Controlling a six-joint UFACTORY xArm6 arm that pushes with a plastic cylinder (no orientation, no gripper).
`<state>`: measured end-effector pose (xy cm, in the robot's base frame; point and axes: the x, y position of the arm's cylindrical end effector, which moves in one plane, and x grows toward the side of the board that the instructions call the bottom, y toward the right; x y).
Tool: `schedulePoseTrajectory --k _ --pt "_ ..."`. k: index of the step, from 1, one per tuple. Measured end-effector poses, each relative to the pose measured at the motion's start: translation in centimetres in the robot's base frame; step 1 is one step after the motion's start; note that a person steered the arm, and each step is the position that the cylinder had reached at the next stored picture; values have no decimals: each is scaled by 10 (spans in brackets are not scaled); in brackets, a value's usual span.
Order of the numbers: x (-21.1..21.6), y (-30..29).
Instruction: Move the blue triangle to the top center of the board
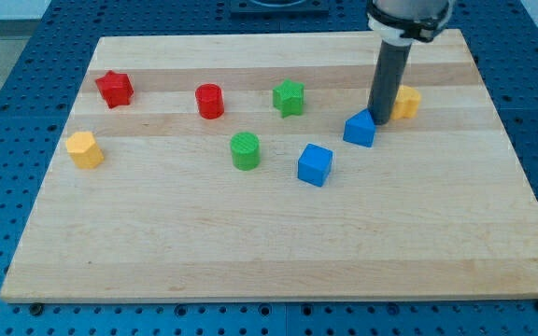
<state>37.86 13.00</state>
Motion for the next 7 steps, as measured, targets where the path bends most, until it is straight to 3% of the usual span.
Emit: schedulePoseTrajectory --k 4,7 --pt "82 -5" --pt "0 -49"
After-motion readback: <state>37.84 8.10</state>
